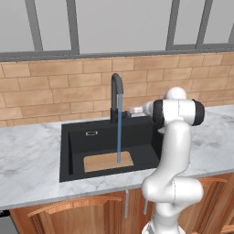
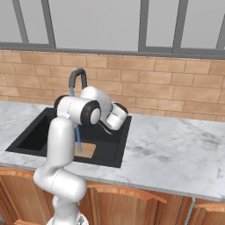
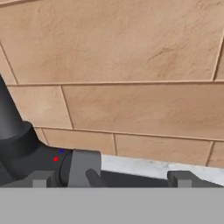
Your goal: Turn on the sink faucet with hot water and rinse the cutting board for ten seconds, then turn off the faucet. Push the cutting board to reach the water if necessary.
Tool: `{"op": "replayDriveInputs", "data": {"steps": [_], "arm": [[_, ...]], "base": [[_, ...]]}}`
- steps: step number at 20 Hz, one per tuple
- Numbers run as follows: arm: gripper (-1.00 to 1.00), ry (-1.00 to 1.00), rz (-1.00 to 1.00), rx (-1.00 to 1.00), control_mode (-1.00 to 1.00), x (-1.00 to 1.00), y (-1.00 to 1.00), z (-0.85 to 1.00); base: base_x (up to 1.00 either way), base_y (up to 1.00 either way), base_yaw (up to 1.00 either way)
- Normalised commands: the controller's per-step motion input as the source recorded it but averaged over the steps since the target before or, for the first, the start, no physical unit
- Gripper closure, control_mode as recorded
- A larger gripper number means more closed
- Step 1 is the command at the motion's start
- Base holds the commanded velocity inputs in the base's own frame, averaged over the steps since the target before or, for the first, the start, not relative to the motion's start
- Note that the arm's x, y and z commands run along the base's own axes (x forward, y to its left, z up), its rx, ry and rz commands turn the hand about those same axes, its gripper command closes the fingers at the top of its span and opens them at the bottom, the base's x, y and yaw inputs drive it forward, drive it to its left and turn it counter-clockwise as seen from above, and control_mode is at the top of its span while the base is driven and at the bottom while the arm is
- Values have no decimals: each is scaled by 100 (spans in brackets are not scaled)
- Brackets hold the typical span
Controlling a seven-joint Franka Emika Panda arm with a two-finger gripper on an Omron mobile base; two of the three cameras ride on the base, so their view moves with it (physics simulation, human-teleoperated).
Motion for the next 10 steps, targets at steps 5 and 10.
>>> {"op": "replayDriveInputs", "data": {"steps": [5, 10], "arm": [[-100, -1, 15, 0, -100, -3, 0, -3], [-100, -1, 12, 0, -100, -16, 0, -4]], "base": [[0, 0, 0], [0, 0, 0]]}}
